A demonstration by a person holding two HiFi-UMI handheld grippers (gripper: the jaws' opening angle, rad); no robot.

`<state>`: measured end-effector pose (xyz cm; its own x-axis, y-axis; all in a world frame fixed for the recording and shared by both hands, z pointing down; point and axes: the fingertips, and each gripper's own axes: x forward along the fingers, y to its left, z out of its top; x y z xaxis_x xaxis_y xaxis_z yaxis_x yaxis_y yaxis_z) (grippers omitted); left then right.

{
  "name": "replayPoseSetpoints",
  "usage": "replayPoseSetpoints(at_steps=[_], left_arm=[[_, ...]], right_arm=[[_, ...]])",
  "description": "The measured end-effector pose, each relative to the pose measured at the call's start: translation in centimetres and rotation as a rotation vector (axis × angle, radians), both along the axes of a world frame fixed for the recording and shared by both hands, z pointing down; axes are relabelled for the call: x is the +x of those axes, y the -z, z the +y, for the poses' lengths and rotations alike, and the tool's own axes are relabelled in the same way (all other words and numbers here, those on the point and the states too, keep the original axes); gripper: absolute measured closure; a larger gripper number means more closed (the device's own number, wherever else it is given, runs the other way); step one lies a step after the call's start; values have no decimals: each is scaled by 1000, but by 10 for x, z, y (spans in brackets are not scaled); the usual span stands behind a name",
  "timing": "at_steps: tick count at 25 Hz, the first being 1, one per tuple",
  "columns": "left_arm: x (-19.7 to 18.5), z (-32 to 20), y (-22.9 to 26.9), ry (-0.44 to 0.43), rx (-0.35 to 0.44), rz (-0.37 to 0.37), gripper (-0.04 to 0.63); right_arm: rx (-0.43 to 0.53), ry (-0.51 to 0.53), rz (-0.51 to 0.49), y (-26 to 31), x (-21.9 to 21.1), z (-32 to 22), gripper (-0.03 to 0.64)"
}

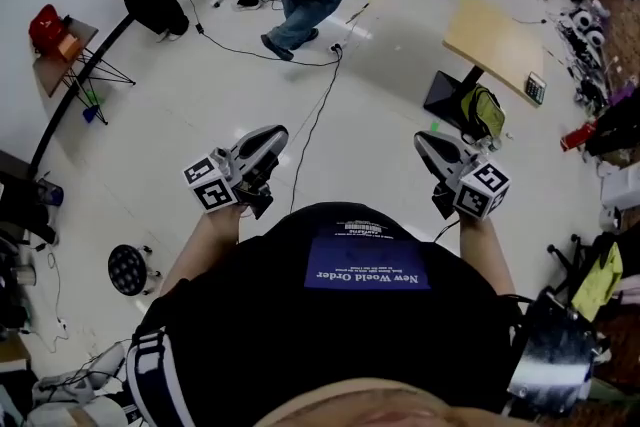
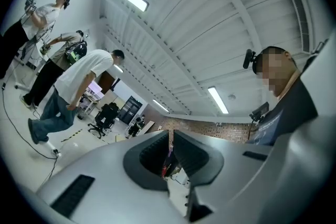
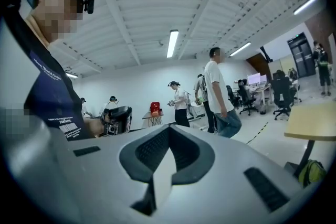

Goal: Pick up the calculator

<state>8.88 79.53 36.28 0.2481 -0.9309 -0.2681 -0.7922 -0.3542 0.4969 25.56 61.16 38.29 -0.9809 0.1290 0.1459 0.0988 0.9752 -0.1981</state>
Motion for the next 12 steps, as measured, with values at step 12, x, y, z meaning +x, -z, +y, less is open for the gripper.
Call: replayPoseSetpoints(at_steps=[12], left_arm=[[-64, -120, -20, -99, -29, 15, 561]], right_arm=[[-36, -89, 34, -20, -51, -106, 632]])
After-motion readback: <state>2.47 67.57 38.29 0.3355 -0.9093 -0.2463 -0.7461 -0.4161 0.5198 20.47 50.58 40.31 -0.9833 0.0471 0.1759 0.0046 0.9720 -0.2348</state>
